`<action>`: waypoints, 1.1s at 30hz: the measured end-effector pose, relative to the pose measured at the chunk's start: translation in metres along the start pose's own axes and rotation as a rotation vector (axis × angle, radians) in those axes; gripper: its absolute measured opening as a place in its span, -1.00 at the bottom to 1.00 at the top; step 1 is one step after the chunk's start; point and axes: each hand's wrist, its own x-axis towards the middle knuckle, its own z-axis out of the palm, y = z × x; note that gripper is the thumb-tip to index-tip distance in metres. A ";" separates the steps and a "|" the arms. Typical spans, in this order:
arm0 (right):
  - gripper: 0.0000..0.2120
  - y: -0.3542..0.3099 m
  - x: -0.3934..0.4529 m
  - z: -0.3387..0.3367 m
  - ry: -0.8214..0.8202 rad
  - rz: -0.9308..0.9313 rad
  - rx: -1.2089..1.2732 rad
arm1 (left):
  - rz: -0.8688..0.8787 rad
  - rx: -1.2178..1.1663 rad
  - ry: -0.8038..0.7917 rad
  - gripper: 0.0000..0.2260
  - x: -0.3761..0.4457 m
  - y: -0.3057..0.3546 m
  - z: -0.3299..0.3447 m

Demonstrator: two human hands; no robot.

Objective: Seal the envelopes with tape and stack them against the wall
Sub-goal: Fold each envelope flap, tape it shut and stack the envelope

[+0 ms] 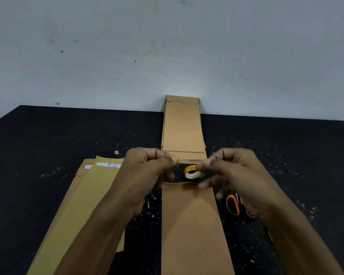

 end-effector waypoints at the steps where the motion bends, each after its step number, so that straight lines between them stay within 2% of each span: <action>1: -0.91 0.006 0.000 0.001 0.005 0.019 -0.019 | 0.000 0.023 0.011 -0.90 -0.003 -0.005 0.002; 7: -0.89 0.033 0.005 0.007 0.054 0.089 -0.158 | -0.020 0.174 0.108 -0.88 -0.012 -0.034 0.014; 13: -0.91 0.047 0.007 0.015 0.133 0.106 -0.188 | -0.002 0.293 0.179 -0.86 -0.012 -0.047 0.019; 21: -0.80 0.054 0.006 0.021 0.243 0.027 -0.223 | 0.089 0.378 0.335 -0.77 -0.013 -0.053 0.029; 25: -0.79 0.060 0.007 0.024 0.305 -0.052 -0.395 | 0.110 0.421 0.366 -0.80 -0.014 -0.056 0.033; 33: -0.77 0.070 0.011 0.030 0.340 -0.144 -0.560 | 0.193 0.520 0.414 -0.86 -0.014 -0.065 0.039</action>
